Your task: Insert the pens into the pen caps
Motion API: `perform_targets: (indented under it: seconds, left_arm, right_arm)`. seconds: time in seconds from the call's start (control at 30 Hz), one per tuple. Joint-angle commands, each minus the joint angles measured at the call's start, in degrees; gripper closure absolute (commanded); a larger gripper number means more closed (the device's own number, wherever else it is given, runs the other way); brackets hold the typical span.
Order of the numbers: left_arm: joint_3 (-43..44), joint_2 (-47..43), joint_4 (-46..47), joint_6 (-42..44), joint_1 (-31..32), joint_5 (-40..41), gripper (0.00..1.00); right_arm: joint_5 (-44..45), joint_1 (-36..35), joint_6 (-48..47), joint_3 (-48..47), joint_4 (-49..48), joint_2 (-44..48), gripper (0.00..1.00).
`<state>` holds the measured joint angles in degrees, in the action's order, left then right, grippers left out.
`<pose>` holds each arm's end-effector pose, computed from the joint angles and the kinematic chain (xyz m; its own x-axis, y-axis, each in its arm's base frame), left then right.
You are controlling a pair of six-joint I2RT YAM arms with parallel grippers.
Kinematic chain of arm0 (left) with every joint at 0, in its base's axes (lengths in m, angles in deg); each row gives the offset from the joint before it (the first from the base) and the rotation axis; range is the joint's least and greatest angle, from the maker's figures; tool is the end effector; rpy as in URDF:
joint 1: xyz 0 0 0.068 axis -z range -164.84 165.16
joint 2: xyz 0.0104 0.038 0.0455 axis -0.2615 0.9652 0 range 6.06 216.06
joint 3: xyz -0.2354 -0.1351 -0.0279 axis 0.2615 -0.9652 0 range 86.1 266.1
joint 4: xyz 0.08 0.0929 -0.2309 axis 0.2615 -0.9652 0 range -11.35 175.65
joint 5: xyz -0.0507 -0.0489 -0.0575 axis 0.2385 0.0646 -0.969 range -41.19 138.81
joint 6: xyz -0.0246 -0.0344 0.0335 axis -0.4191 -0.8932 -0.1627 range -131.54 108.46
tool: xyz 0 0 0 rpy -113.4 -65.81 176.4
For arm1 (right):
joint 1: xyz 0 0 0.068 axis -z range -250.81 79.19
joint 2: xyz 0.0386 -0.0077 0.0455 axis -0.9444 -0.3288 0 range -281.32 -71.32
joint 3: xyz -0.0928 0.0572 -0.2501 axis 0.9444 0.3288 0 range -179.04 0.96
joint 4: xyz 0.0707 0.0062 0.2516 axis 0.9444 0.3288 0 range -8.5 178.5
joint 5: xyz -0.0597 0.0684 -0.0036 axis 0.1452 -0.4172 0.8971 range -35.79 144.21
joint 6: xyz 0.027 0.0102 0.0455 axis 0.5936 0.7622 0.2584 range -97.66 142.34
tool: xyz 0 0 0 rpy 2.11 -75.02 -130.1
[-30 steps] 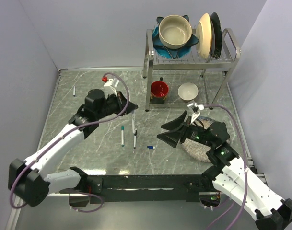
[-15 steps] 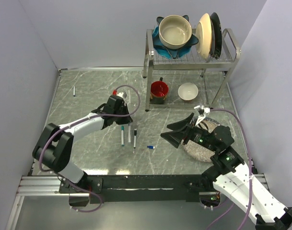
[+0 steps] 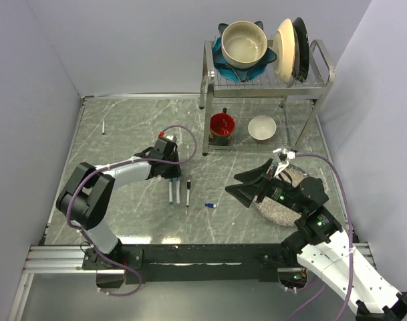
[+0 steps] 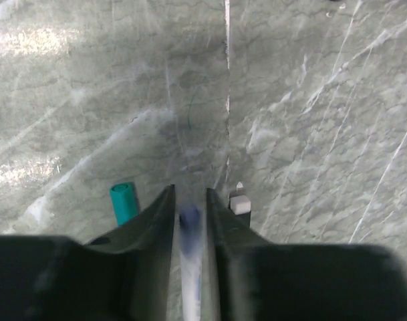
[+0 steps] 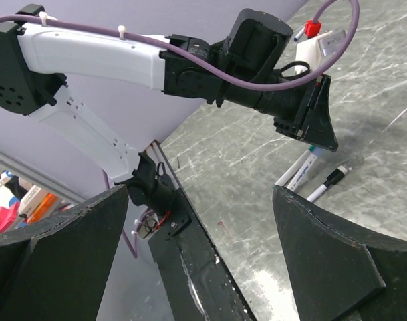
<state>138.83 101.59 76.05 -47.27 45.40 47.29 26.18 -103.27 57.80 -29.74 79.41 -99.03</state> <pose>0.2869 -0.1684 0.1670 -0.8579 -0.1756 -0.4830 0.0203 0.9275 -0.3733 0.1029 0.0853 0.3182 -0.4431 0.3251 -0.8355 -0.7510 0.3743 0.5439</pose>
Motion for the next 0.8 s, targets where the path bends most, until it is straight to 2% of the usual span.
perform_targets:
  seconds: [0.0,0.03,0.13,0.3,0.37,0.4,0.47,0.53,0.77]
  left_arm:
    - [2.7,-0.2,-0.5,0.3,0.2,1.3,0.66]
    - [3.1,-0.3,-0.5,0.4,0.1,1.3,0.59]
    - [5.5,-0.9,-3.9,1.0,-0.2,4.6,0.5]
    - [16.0,-1.8,-12.1,4.4,-4.4,11.1,0.45]
    - [19.6,-2.0,-12.6,5.7,-7.5,11.5,0.44]
    - [20.6,-1.8,-12.5,6.1,-11.5,10.9,0.43]
    - [23.5,-0.7,-12.3,6.7,-17.4,7.7,0.42]
    - [26.4,0.4,-11.5,7.4,-20.6,6.3,0.4]
    - [37.5,11.6,-13.7,10.8,-33.5,5.7,0.39]
  right_arm:
    - [1.9,0.0,-1.0,-1.6,-0.3,1.7,0.04]
    - [2.5,0.0,-1.2,-1.4,-0.3,2.0,0.04]
    - [3.8,0.1,-1.3,-0.7,-0.6,3.6,0.04]
    - [2.5,0.0,-1.1,-0.7,-0.7,4.1,0.04]
    - [2.5,0.1,-1.0,-0.3,-1.0,4.3,0.04]
    - [2.5,0.1,-1.0,-0.2,-1.0,4.4,0.04]
    - [2.6,0.0,-1.2,0.2,-0.9,4.8,0.04]
    - [2.8,0.1,-1.3,0.3,-0.5,5.0,0.04]
    - [4.3,0.1,-1.6,2.4,-0.2,6.9,0.04]
